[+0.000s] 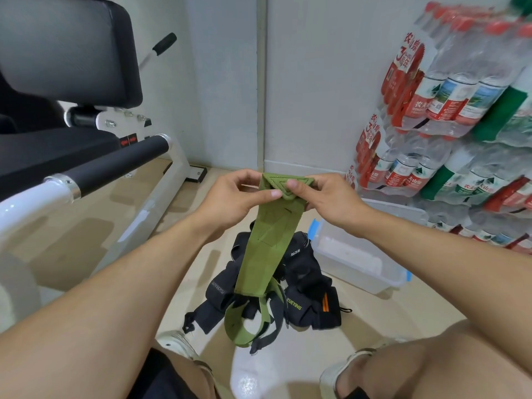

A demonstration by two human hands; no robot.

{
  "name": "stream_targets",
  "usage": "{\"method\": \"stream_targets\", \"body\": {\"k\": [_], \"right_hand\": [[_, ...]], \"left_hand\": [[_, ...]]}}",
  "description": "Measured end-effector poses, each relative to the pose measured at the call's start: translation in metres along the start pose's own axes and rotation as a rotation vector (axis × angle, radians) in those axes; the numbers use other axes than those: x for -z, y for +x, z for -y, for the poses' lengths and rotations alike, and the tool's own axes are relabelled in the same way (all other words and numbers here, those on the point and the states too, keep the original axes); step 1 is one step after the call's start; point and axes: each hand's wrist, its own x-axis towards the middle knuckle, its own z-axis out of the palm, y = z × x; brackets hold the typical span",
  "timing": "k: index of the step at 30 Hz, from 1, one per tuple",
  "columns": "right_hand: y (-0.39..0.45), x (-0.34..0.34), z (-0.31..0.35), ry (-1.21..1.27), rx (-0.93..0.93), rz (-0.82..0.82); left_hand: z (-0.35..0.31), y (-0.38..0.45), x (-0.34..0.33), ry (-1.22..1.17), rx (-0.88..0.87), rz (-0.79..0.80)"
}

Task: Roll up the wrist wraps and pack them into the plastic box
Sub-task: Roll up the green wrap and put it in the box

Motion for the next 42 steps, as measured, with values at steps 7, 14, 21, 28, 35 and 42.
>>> {"method": "stream_targets", "body": {"k": [7, 14, 21, 28, 35, 42], "right_hand": [[-0.001, 0.005, 0.003, 0.034, 0.041, 0.086], [0.001, 0.004, -0.004, 0.085, 0.08, 0.033], [0.0, 0.001, -0.007, 0.024, 0.227, -0.083], [0.001, -0.004, -0.005, -0.08, 0.24, -0.08], [0.0, 0.001, -0.002, 0.121, -0.027, 0.082], [-0.001, 0.0, -0.004, 0.148, 0.015, 0.089]], "left_hand": [[-0.002, -0.003, -0.006, -0.005, 0.016, 0.006], [0.0, -0.002, -0.007, -0.021, 0.046, 0.108], [-0.008, -0.005, -0.013, -0.121, 0.139, 0.203], [-0.004, 0.0, -0.009, -0.206, 0.132, 0.092], [-0.003, 0.0, -0.005, -0.259, 0.065, 0.036], [-0.004, 0.0, -0.007, -0.247, 0.05, 0.012]]}}
